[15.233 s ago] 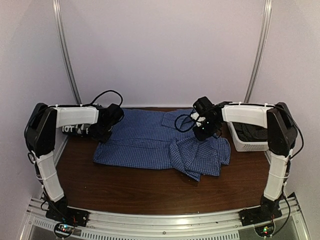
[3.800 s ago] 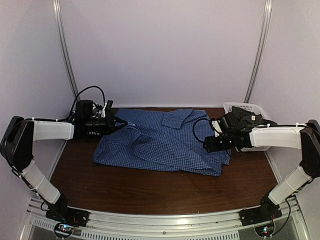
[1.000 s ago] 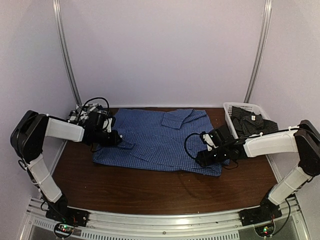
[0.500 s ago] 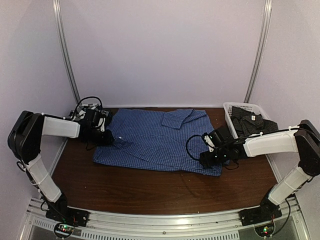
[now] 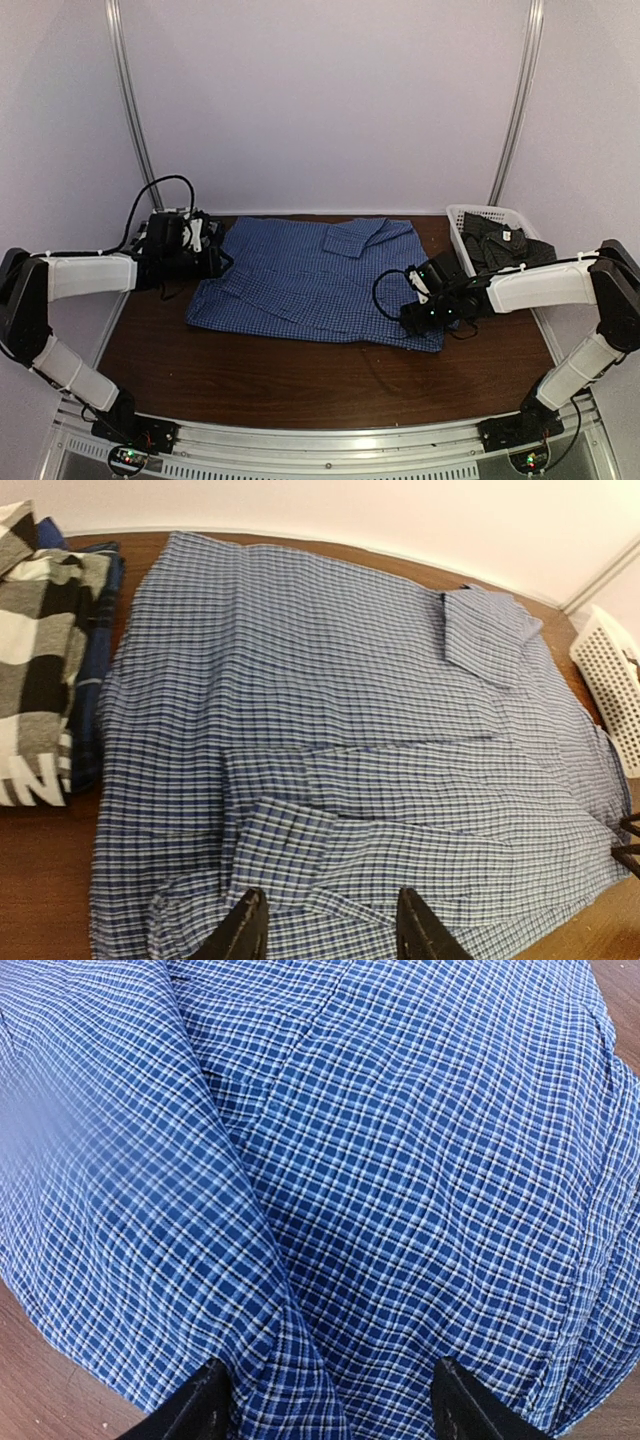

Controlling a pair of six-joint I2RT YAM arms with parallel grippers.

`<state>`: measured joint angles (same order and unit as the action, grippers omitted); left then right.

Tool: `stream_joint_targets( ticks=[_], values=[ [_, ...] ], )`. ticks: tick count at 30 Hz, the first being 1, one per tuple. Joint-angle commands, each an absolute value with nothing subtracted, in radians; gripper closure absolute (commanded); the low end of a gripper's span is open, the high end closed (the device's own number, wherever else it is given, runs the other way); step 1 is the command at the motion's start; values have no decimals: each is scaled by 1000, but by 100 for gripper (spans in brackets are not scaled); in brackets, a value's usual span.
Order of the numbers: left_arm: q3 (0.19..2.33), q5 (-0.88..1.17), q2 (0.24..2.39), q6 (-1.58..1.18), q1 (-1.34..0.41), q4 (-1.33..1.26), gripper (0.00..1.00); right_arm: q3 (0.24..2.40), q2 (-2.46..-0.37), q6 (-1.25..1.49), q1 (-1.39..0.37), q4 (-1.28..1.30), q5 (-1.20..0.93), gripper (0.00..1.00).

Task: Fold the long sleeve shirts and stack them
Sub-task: Smooth out the sleeve of the 1/3-folded shirt, then move the 1/3-folded shirt to the center of the board.

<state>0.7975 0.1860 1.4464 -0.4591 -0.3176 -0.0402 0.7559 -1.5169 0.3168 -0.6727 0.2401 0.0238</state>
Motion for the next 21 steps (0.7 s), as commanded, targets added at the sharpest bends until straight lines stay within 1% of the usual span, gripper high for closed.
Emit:
stream_joint_targets(
  ticks=[1, 7, 14, 16, 21],
  values=[
    [776, 334, 1501, -458, -355, -184, 55, 785, -1496, 321, -678, 235, 18, 30],
    [792, 354, 1629, -446, -390, -231, 55, 807, -1548, 338, -678, 224, 28, 30],
    [776, 297, 1724, -446, -413, -232, 55, 814, -1617, 345, -677, 259, 101, 30],
    [765, 276, 1733, -446, -423, -233, 55, 807, -1598, 347, -678, 264, 107, 30],
    [739, 241, 1749, -448, -436, -246, 55, 776, -1507, 346, -678, 254, 26, 30]
  ],
)
